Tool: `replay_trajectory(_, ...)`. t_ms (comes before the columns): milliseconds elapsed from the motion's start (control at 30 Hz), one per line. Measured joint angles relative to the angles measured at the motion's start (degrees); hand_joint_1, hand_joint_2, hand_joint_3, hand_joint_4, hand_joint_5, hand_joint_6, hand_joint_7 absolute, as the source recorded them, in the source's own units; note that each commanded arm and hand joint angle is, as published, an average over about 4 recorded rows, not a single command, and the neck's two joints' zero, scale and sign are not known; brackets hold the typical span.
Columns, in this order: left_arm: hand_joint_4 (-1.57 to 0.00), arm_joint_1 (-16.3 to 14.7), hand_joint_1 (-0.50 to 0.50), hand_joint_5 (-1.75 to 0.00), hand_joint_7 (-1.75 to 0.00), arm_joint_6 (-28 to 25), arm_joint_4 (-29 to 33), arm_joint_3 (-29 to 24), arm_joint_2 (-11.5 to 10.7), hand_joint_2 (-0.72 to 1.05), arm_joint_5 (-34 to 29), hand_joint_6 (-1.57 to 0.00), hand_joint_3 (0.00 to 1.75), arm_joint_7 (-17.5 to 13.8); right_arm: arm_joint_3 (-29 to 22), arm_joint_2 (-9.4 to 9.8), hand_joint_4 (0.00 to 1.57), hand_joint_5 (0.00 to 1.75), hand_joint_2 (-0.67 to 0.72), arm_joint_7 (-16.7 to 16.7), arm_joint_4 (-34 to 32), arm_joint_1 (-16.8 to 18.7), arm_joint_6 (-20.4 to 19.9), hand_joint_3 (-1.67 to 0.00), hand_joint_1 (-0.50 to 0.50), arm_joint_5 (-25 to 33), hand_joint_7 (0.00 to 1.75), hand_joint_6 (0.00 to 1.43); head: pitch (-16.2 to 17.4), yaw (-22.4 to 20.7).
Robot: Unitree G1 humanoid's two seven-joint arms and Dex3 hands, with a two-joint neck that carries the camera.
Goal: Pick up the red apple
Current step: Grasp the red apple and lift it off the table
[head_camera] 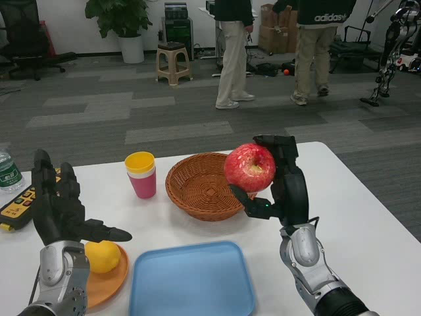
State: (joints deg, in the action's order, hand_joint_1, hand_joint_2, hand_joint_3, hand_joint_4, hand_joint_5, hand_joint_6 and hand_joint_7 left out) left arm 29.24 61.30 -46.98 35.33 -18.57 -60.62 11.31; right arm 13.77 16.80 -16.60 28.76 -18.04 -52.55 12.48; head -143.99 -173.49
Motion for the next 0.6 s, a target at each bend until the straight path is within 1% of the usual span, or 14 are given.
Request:
replay_trajectory(133, 0.00, 0.00, -0.50, 0.00, 0.00, 0.00, 0.03, 0.00, 0.00, -0.72, 0.13, 0.00, 0.09, 0.00, 0.00, 0.00, 1.04, 1.65, -0.60, -0.01, -0.29, 0.00, -0.07, -1.11, -0.33, 0.10, 1.61, 1.14, -0.14, 0.09)
replay_trajectory(267, 0.00, -0.01, -0.50, 0.00, 0.00, 0.00, 0.12, 0.00, 0.00, -0.64, 0.38, 0.00, 0.09, 0.00, 0.00, -0.03, 1.05, 1.65, -0.60, -0.03, -0.65, 0.00, -0.18, -1.11, -0.33, 0.19, 1.61, 1.14, -0.24, 0.14)
replay_trajectory(300, 0.00, -0.01, -0.50, 0.00, 0.00, 0.00, 0.14, 0.00, 0.00, -0.64, 0.39, 0.00, 0.09, 0.00, 0.00, -0.03, 1.04, 1.65, -0.60, -0.03, -0.66, 0.00, -0.19, -1.11, -0.33, 0.20, 1.61, 1.14, -0.26, 0.13)
replay_trajectory(433, 0.00, -0.02, -0.50, 0.00, 0.00, 0.00, 0.22, -0.02, 0.00, -0.72, 0.42, 0.00, 0.09, 0.00, 0.05, -0.04, 1.03, 1.65, -0.60, -0.05, -0.90, 0.00, -0.20, -1.11, -0.33, 0.22, 1.61, 1.16, -0.24, 0.05)
replay_trajectory(600, 0.00, -0.12, -0.50, 0.00, 0.00, 0.00, 0.39, -0.17, 0.00, -0.72, 0.44, 0.00, 0.09, 0.00, 0.15, -0.04, 1.03, 1.65, -0.60, -0.07, -1.48, 0.00, -0.30, -1.11, -0.33, 0.23, 1.61, 1.14, -0.26, 0.04)
